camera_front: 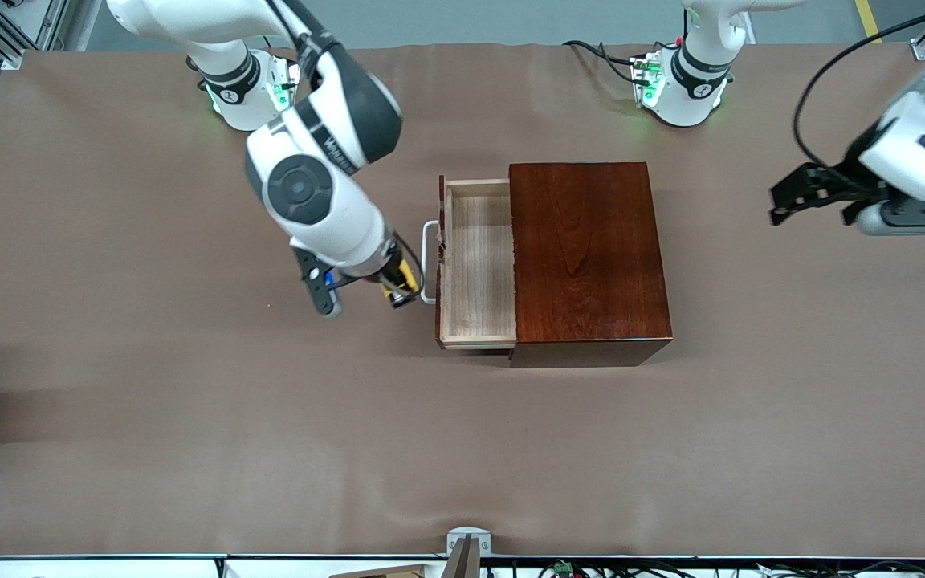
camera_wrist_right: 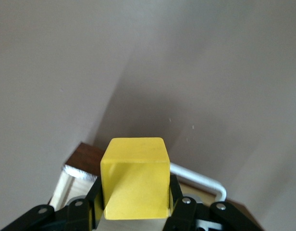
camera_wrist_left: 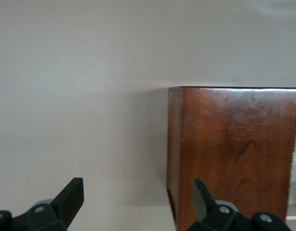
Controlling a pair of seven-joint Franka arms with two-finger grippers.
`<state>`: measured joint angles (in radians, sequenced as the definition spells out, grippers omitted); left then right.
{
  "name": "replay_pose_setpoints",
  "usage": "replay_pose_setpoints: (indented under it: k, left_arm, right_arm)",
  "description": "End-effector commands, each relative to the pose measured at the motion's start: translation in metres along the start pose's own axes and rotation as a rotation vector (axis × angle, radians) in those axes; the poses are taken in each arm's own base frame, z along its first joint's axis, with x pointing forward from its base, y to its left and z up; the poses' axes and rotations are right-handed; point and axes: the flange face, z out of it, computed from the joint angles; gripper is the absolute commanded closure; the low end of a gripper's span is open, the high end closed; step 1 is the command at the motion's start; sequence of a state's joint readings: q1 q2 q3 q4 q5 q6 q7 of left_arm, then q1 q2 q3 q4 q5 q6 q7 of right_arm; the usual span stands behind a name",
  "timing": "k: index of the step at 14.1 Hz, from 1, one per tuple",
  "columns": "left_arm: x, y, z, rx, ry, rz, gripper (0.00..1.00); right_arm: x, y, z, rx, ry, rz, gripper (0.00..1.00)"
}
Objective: Open drawer, take yellow block, close drawer
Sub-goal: 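Lift the cube with the right gripper while the left gripper reaches the drawer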
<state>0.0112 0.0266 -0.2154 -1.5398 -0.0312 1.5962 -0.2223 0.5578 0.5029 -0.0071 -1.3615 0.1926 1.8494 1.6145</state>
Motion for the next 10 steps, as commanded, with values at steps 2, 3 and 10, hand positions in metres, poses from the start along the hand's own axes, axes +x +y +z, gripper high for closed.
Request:
replay_pose_setpoints:
  k: [2, 3, 10]
  left_arm:
    - [0.002, 0.097, 0.022, -0.028, -0.032, -0.09, 0.0]
    - [0.0, 0.126, 0.026, -0.024, -0.022, -0.126, 0.0]
    - [-0.039, 0.301, 0.084, -0.065, 0.022, -0.313, 0.0]
  right_arm:
    - [0.059, 0.006, -0.003, -0.043, -0.007, -0.095, 1.0]
    - [0.069, 0.009, 0.007, -0.064, -0.005, -0.128, 1.0]
    - [0.163, 0.034, 0.02, -0.161, -0.062, -0.352, 1.0]
